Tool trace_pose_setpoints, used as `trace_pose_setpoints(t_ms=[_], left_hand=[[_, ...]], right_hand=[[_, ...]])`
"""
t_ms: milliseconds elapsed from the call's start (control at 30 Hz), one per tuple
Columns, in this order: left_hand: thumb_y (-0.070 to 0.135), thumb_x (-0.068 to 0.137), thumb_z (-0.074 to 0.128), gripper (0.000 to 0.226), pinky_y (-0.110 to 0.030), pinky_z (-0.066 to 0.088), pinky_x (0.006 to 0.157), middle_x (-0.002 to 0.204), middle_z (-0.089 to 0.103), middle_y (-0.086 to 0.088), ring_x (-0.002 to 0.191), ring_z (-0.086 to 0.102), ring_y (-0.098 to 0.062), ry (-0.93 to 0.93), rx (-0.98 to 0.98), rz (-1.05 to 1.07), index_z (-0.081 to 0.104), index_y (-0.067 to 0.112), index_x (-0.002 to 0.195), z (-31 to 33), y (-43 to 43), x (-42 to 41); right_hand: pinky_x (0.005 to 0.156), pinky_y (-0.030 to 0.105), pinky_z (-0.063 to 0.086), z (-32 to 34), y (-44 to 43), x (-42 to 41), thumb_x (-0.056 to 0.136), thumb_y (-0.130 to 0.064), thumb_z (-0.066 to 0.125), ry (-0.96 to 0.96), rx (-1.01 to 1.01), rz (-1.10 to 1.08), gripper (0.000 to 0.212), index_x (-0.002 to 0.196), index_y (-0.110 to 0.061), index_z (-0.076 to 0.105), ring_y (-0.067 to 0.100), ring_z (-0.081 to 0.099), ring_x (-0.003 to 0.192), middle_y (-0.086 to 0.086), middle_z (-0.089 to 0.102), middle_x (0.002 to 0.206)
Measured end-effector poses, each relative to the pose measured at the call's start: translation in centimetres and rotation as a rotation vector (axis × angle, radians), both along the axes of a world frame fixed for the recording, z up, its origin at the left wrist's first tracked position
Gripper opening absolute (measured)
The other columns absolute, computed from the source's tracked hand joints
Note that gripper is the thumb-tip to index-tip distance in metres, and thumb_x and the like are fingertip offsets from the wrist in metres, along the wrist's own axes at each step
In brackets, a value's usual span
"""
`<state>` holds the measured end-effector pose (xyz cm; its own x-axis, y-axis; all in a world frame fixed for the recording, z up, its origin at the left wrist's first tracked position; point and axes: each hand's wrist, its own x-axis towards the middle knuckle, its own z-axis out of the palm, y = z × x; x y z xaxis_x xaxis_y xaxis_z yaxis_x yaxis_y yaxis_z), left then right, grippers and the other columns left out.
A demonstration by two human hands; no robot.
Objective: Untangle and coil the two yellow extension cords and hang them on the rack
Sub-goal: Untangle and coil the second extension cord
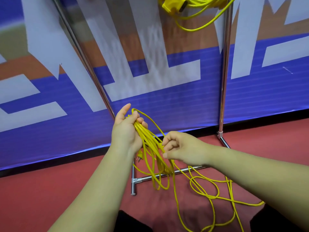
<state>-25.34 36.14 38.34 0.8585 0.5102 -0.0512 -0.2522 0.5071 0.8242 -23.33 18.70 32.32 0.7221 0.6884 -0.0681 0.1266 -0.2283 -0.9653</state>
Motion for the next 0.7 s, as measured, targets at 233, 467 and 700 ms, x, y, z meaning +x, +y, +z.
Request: trace_pose_setpoints(t_ms=[233, 467, 700], left_hand=[[-0.002, 0.101, 0.048, 0.040, -0.025, 0.053, 0.053, 0.068, 0.057, -0.005, 0.052, 0.060, -0.012, 0.015, -0.125, 0.128, 0.049, 0.015, 0.138, 0.8, 2.9, 0.0], [0.004, 0.101, 0.049, 0.029, -0.018, 0.032, 0.040, 0.072, 0.050, -0.004, 0.044, 0.037, -0.008, 0.170, 0.274, -0.231, 0.059, 0.019, 0.124, 1.2, 3.8, -1.0], [0.006, 0.087, 0.061, 0.012, -0.015, 0.027, 0.038, 0.064, 0.039, -0.004, 0.036, 0.027, -0.005, 0.136, 0.599, -0.728, 0.063, 0.016, 0.095, 2.1, 3.8, -2.9]], right_hand=[[0.068, 0.040, 0.044, 0.4, 0.5, 0.4, 0.088, -0.001, 0.072, 0.058, 0.102, 0.011, 0.023, 0.101, -0.012, 0.056, 0.026, 0.061, 0.071, 0.008, 0.072, 0.072], [0.088, 0.047, 0.054, 0.6, -0.4, 2.0, 0.063, -0.029, 0.089, -0.080, 0.053, -0.190, 0.045, 0.093, -0.023, 0.057, 0.020, 0.072, 0.088, 0.004, 0.075, 0.100], [0.110, 0.017, 0.029, 3.0, -2.2, 3.3, 0.071, -0.032, 0.089, -0.364, -0.047, -0.099, 0.089, 0.138, -0.023, 0.032, 0.000, 0.031, 0.141, -0.008, 0.035, 0.152]])
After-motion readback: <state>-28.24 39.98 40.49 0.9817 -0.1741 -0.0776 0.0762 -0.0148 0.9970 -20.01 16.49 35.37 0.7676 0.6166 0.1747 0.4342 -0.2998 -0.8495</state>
